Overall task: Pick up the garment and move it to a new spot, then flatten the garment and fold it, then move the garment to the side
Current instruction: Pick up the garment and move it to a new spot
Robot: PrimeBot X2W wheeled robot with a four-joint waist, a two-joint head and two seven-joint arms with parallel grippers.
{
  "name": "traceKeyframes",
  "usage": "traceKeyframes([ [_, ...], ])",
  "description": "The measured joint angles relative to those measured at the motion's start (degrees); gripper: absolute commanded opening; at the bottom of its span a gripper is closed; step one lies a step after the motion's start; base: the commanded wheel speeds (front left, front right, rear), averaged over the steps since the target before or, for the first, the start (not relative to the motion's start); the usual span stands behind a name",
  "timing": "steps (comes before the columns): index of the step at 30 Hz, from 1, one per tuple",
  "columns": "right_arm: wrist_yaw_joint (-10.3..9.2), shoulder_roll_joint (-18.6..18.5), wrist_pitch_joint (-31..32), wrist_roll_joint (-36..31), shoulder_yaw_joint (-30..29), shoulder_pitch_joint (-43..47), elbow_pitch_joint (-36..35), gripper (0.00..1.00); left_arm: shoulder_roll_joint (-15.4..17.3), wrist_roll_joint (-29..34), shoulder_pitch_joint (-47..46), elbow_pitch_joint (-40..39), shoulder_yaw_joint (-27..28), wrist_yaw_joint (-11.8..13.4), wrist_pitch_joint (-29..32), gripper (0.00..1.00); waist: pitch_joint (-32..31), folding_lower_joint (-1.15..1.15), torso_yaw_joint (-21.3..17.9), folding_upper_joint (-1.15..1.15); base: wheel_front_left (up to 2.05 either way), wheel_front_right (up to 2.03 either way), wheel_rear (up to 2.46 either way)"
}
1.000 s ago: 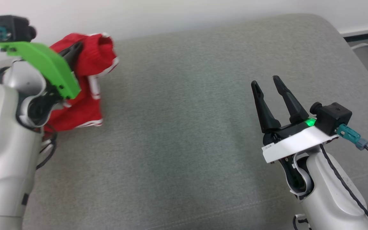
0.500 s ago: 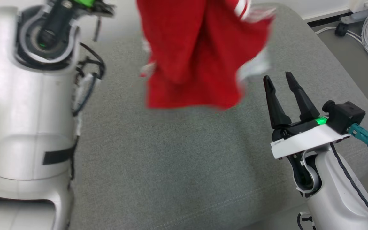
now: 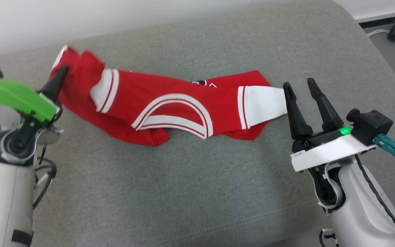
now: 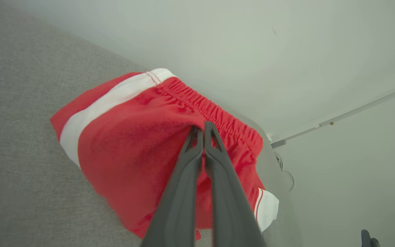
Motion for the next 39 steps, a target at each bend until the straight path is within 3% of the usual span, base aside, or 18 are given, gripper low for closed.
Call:
traceKeyframes([
  [12,0.0,-0.34,0.0,-0.2,0.81,-0.03,0.3,1.0,1.36,-1.04,3.41,2.83,3.93,-0.27,-3.97,0.0,0.76,0.0,3.28,0.0,0.0,0.0,0.0],
  [14,0.0,-0.4,0.0,-0.2,0.88,-0.03,0.47,1.0,1.43,-1.31,3.41,3.04,3.8,-0.29,-3.92,0.45,0.87,0.0,3.67,0.0,0.0,0.0,0.0],
  [15,0.0,-0.42,0.0,-0.2,1.27,-0.06,0.71,1.0,1.54,-1.33,3.43,3.14,3.76,-0.32,-3.67,0.75,0.9,0.0,3.82,0.0,0.0,0.0,0.0],
  [16,0.0,-0.34,0.0,-0.2,1.7,-0.07,0.93,1.0,1.78,-1.33,3.47,3.21,3.49,-0.33,-3.15,0.98,0.91,0.0,3.91,0.0,0.0,0.0,0.0],
  [24,0.0,-0.3,0.0,-0.18,2.67,-0.15,1.45,1.0,5.47,0.13,5.27,6.19,1.65,-0.74,-1.13,1.0,0.52,0.0,3.9,0.0,0.0,0.0,0.0],
  [28,0.0,-0.41,0.0,-0.18,3.01,-0.17,1.85,1.0,8.23,1.01,5.81,7.27,3.0,-0.74,-2.9,1.0,0.12,0.0,3.53,0.0,0.0,0.0,0.0],
  [32,0.0,-0.99,0.0,-0.16,2.72,-0.16,2.0,1.0,8.9,1.86,5.81,6.84,3.24,-0.75,-4.53,1.0,-0.17,0.0,3.29,0.0,0.0,0.0,0.0],
  [39,0.0,-1.6,0.0,-0.07,2.04,-0.04,2.27,1.0,9.4,12.12,6.44,1.03,-3.0,-0.79,-12.17,1.0,-0.67,0.0,3.4,0.0,0.0,0.0,0.0],
])
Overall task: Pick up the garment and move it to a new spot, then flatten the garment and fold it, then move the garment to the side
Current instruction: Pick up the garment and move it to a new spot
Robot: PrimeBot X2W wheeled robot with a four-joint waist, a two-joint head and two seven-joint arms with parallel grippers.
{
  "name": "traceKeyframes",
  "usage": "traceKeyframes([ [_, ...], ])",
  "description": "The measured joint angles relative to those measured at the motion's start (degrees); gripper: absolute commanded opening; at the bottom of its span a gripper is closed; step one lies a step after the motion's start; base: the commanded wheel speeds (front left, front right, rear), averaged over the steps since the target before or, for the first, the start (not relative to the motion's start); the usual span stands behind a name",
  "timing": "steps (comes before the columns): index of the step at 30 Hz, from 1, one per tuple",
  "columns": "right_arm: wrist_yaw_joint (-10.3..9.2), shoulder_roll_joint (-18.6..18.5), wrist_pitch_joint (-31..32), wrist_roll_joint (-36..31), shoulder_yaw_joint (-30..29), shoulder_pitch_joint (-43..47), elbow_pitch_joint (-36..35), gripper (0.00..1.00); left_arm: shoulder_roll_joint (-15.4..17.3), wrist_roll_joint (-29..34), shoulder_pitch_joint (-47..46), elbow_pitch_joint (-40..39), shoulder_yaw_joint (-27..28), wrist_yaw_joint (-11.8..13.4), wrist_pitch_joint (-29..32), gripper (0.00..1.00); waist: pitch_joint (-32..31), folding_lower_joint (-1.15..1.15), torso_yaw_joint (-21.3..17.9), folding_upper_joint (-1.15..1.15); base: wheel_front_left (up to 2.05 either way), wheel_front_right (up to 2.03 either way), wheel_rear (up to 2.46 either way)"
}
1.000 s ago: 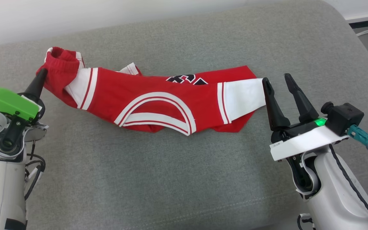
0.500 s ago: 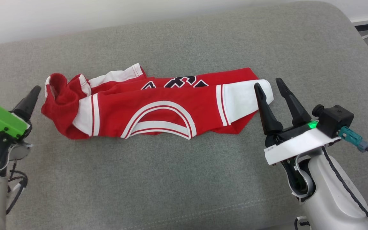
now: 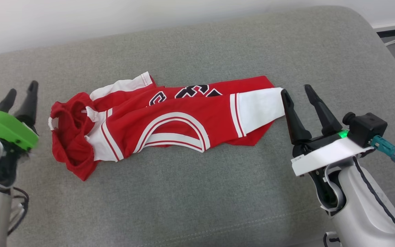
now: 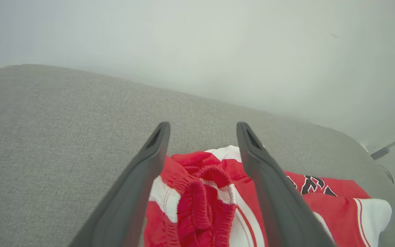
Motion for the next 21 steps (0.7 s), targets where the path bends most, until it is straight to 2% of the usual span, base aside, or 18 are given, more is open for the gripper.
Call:
traceKeyframes([
  [3,0.0,-0.32,0.0,0.0,-0.43,0.04,-0.03,1.0,-0.09,5.78,2.1,-1.57,-2.8,-0.03,-4.72,1.0,-0.12,0.0,0.46,0.0,0.0,0.0,0.0],
  [10,0.0,-0.65,0.0,-0.01,-1.05,0.02,-0.38,1.0,-1.63,13.43,5.98,-3.15,-4.65,0.51,-15.7,1.0,0.11,0.0,1.29,0.0,0.0,0.0,0.0],
  [16,0.0,-0.96,0.0,-0.15,-1.96,0.02,-0.93,1.0,-4.68,15.64,10.29,-1.27,-4.85,4.28,-21.68,1.0,0.16,0.0,1.5,0.0,0.0,0.0,0.0],
  [21,0.0,-0.97,0.0,-0.42,-3.45,0.05,-1.6,1.0,-7.55,15.0,12.86,-0.52,-4.45,5.59,-21.75,1.0,0.78,0.0,1.47,0.0,0.0,0.0,0.0],
])
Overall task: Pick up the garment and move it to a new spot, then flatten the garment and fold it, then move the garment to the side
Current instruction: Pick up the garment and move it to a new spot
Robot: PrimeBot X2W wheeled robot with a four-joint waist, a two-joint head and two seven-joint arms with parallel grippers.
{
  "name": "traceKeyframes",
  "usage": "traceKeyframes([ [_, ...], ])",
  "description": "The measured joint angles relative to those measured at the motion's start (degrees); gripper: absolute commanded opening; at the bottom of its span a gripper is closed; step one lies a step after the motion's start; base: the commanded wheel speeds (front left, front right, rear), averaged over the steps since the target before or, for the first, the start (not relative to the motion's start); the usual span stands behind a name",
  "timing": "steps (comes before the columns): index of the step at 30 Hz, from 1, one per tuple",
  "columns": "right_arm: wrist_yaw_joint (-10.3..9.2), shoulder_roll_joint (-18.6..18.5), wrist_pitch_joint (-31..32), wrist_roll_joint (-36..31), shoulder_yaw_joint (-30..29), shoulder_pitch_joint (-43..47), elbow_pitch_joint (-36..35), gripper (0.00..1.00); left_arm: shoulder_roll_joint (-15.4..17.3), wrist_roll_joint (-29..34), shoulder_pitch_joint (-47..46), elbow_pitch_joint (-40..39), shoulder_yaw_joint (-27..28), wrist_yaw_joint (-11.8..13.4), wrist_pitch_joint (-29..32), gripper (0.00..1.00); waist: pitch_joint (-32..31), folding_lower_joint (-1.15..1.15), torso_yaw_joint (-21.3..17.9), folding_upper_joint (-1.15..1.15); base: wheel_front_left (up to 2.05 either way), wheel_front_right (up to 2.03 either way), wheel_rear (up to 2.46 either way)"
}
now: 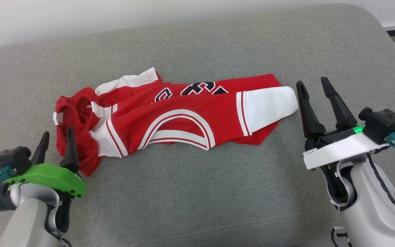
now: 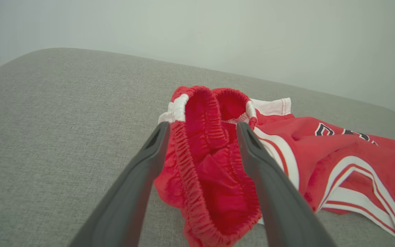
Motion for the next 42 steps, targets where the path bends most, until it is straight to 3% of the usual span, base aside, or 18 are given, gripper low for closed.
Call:
traceKeyframes([
  [8,0.0,0.05,0.0,-1.1,-1.24,1.14,-0.03,1.0,-1.04,4.2,0.26,-0.97,0.29,3.5,-0.1,1.0,-0.09,0.0,-0.04,0.0,0.0,0.0,0.0],
  [28,0.0,0.78,0.0,-1.16,-0.69,2.61,-0.43,1.0,-3.53,2.43,2.32,3.13,2.33,4.03,-0.05,1.0,0.34,0.0,-0.94,0.0,0.0,0.0,0.0],
  [31,0.0,0.79,0.0,-1.16,-0.52,2.61,-0.43,1.0,-3.71,0.98,2.32,4.69,1.87,3.79,1.75,0.48,0.52,0.0,-1.18,0.0,0.0,0.0,0.0],
  [33,0.0,0.81,0.0,-1.16,-0.36,2.61,-0.43,1.0,-3.77,0.69,2.33,5.44,1.66,3.44,2.75,0.37,0.63,0.0,-1.31,0.0,0.0,0.0,0.0],
  [34,0.0,0.81,0.0,-1.16,-0.33,2.61,-0.43,1.0,-3.77,0.69,2.32,5.5,1.68,3.44,2.76,0.0,0.68,0.0,-1.36,0.0,0.0,0.0,0.0],
  [42,0.0,0.86,0.0,-1.16,-0.16,2.61,-0.42,1.0,-3.68,0.43,2.04,5.91,2.64,2.89,2.13,0.0,0.84,0.0,-1.45,0.0,0.0,0.0,0.0],
])
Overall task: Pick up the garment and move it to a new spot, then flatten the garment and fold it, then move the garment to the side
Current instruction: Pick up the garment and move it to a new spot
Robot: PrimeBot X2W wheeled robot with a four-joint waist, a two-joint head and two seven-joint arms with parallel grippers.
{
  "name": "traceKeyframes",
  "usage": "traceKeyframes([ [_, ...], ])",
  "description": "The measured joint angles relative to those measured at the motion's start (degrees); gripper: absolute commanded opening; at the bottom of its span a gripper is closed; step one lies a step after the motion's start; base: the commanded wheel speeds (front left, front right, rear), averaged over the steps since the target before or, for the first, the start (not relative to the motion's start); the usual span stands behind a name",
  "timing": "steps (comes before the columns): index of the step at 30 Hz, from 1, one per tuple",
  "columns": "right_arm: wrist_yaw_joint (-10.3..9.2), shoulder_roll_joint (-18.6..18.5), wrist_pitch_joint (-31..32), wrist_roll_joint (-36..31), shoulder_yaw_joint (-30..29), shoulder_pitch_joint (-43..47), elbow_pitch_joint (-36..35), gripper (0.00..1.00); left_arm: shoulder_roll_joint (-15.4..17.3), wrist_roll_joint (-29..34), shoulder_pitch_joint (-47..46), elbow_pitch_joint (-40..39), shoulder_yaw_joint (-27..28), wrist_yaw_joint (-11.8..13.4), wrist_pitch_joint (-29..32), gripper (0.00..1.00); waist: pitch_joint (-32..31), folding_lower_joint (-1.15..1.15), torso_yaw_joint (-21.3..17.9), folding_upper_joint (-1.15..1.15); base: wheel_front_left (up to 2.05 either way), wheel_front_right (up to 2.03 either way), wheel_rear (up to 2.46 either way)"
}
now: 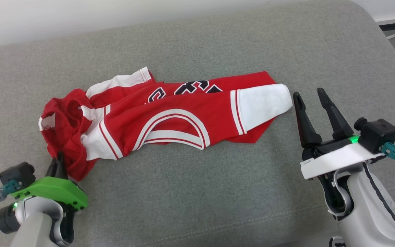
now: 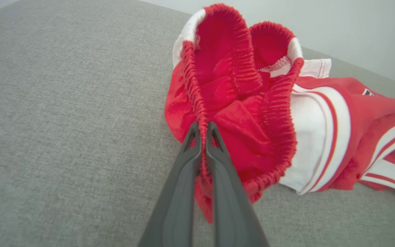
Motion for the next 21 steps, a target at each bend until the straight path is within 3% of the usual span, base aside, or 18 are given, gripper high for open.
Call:
traceKeyframes([
  [8,0.0,-0.05,0.0,0.0,-0.02,-0.01,0.09,1.0,2.43,0.59,-3.87,-3.9,2.01,-0.96,-1.07,0.0,-0.51,0.0,0.65,0.0,0.0,0.0,0.0],
  [21,0.0,-0.01,0.0,0.0,0.58,0.0,0.19,1.0,15.71,3.33,-13.47,-10.4,7.46,-1.33,-1.04,0.0,-1.28,0.0,1.12,0.0,0.0,0.0,0.0],
])
